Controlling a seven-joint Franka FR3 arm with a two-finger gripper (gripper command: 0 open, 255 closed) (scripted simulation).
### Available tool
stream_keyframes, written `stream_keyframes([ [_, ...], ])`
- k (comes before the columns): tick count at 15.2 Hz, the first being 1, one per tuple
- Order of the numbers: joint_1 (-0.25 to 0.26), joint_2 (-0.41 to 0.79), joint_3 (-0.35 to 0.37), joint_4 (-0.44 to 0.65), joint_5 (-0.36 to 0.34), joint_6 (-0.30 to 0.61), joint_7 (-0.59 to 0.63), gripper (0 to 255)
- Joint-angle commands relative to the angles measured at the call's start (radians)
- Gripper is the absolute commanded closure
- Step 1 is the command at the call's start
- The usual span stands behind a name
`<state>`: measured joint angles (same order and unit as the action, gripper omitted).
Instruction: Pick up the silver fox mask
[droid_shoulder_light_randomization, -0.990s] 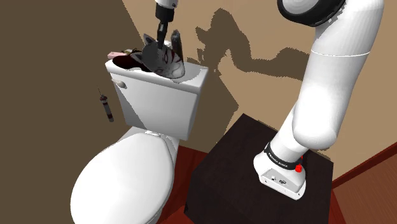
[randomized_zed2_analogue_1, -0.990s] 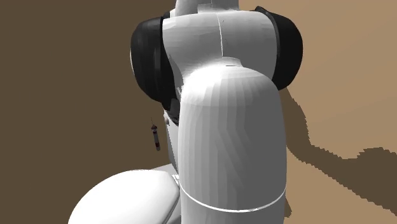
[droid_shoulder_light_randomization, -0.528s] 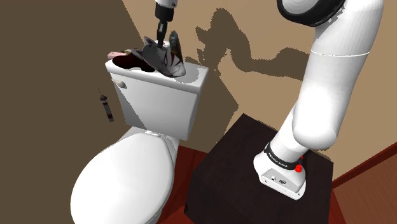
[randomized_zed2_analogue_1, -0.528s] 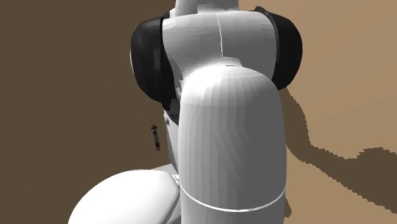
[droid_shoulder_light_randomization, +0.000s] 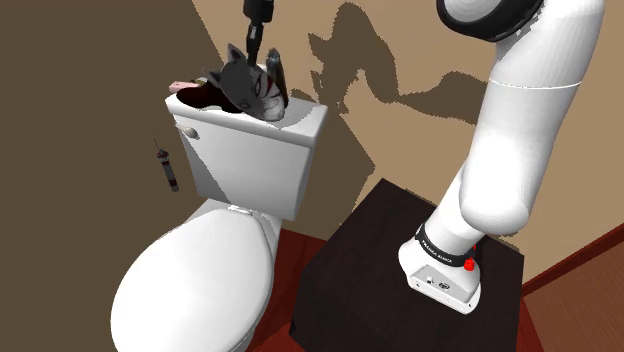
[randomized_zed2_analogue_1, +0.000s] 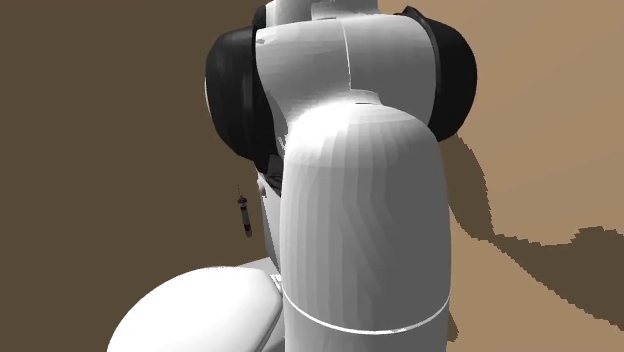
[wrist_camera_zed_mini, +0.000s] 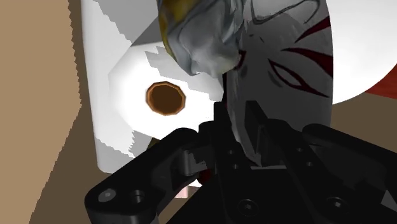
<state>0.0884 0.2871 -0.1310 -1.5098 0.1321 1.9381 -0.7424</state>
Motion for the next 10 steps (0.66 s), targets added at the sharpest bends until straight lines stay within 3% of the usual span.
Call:
stream_keyframes([
  [1, -0.001, -0.001, -0.001, 0.026, -0.001, -0.027, 0.002, 255],
  [10, -0.005, 0.008, -0.002, 0.135, -0.003, -0.127, 0.010, 255],
])
